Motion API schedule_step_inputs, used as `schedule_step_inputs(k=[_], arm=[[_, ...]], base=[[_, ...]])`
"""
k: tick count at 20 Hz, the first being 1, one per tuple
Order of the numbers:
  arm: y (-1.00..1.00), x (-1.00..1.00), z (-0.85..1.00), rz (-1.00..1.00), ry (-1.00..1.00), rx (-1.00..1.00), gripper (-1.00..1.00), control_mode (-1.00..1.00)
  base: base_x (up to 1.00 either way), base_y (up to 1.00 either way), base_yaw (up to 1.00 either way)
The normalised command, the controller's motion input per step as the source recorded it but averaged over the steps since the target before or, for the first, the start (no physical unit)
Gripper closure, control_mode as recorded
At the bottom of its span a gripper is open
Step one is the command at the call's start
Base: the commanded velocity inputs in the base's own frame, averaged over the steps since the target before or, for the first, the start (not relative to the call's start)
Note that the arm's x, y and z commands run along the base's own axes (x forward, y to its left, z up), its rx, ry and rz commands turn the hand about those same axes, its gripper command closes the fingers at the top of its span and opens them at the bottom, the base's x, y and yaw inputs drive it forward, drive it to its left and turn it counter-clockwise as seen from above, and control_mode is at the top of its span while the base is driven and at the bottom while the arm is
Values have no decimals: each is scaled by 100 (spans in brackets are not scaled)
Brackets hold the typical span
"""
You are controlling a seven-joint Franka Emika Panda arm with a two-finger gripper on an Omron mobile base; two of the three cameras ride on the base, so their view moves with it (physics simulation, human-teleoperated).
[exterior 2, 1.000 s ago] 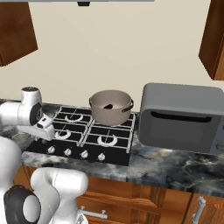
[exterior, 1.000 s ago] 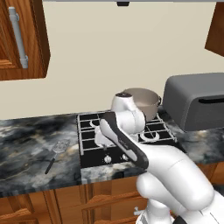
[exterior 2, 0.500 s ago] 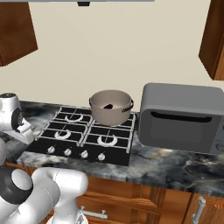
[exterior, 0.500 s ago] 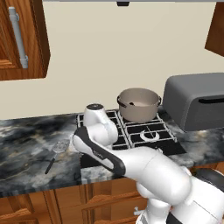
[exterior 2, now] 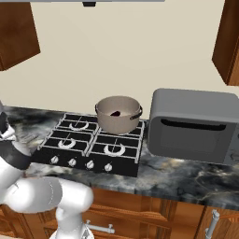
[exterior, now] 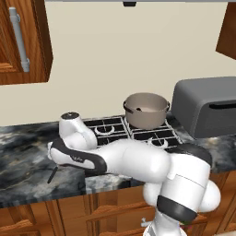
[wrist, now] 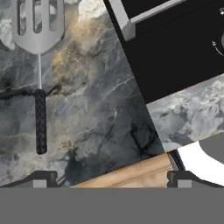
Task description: Put the lemon wedge and eggplant in the pot. Retrieve the spatula and lightly stir the vegetables in the pot.
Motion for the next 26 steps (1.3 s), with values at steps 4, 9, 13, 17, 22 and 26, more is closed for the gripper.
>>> schedule_step_inputs(k=[4,9,13,17,22,26], arm=[[67,19,-27,-6,7,-8,-100,-100],[43,34,-34,-1,13,-8,-100,-100],[33,28,-29,0,13,-5,-100,-100],[41,27,-20,0,12,-8,-100,-100],[38,28,-9,0,0,-12,-100,-100],[33,26,-8,0,0,-16,-100,-100]], base=[[0,0,0],[0,0,0],[0,0,0],[0,0,0],[0,0,0],[0,0,0]])
